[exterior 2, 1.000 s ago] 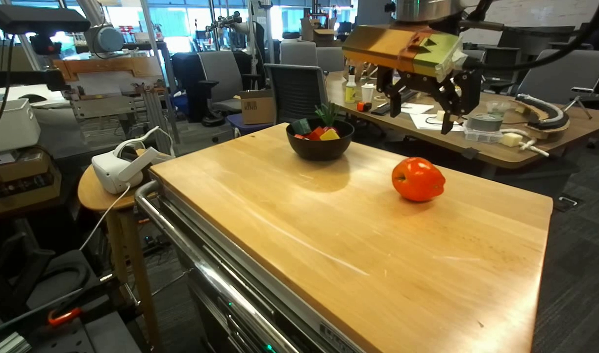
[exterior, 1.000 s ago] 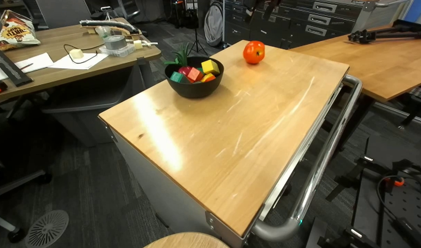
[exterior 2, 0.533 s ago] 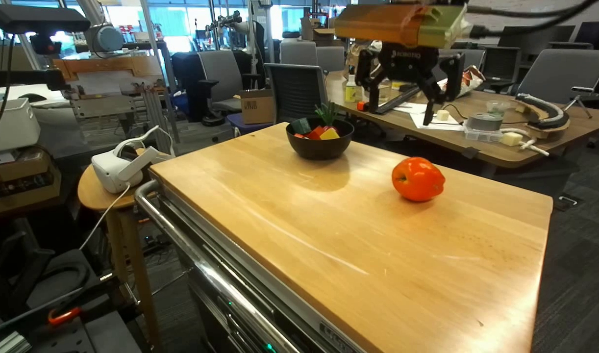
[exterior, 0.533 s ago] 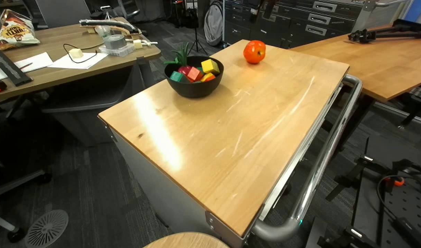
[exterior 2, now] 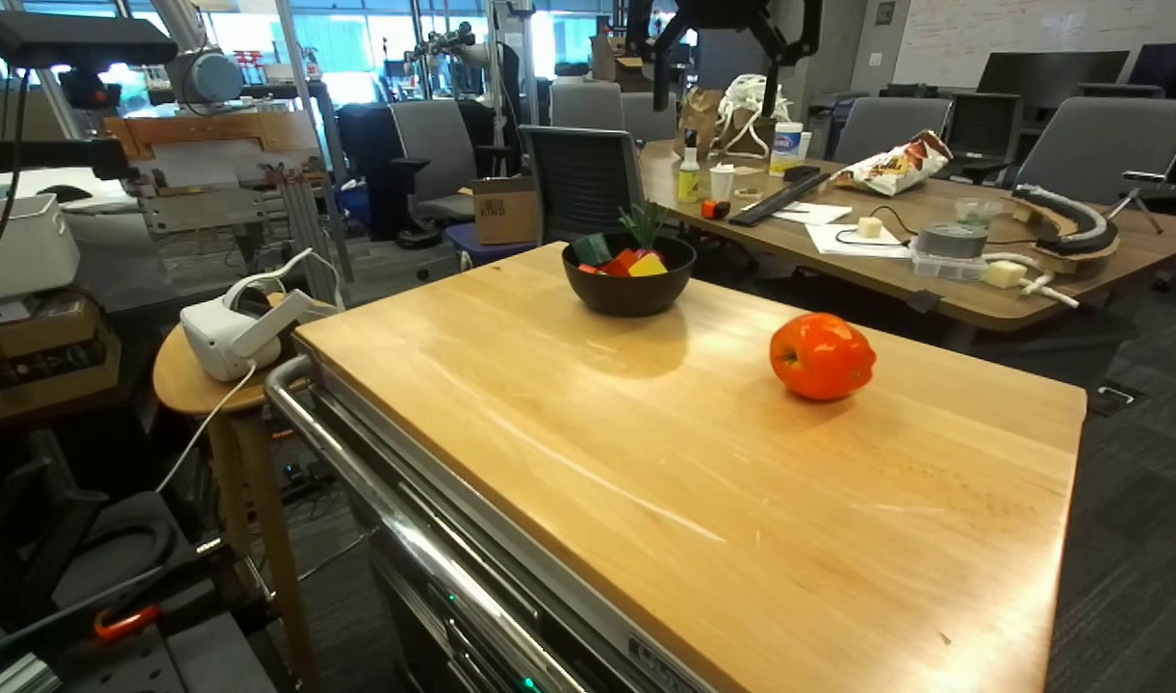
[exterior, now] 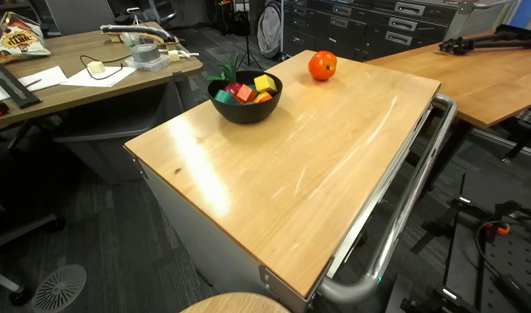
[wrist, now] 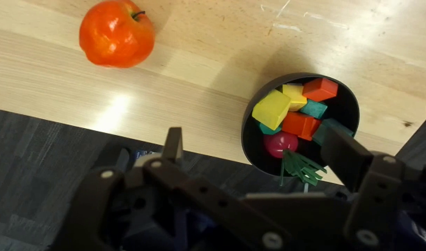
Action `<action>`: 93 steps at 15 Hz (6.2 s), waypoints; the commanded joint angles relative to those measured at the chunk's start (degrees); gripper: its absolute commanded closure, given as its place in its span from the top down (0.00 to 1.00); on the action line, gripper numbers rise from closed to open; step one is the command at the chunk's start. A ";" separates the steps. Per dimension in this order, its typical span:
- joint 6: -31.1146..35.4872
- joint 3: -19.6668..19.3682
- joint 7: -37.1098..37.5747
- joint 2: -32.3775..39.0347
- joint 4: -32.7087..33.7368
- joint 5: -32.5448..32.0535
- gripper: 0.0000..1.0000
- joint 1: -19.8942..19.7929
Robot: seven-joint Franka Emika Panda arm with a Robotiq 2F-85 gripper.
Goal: Move the apple toy to the right and put the toys in the bowl on the counter
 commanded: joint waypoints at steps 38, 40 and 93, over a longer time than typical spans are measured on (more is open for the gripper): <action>-17.14 5.46 6.96 32.61 38.70 -10.25 1.00 9.87; -18.73 5.79 6.96 34.41 40.10 -9.55 1.00 9.78; -18.25 5.52 -0.19 38.83 47.25 -13.24 0.50 19.22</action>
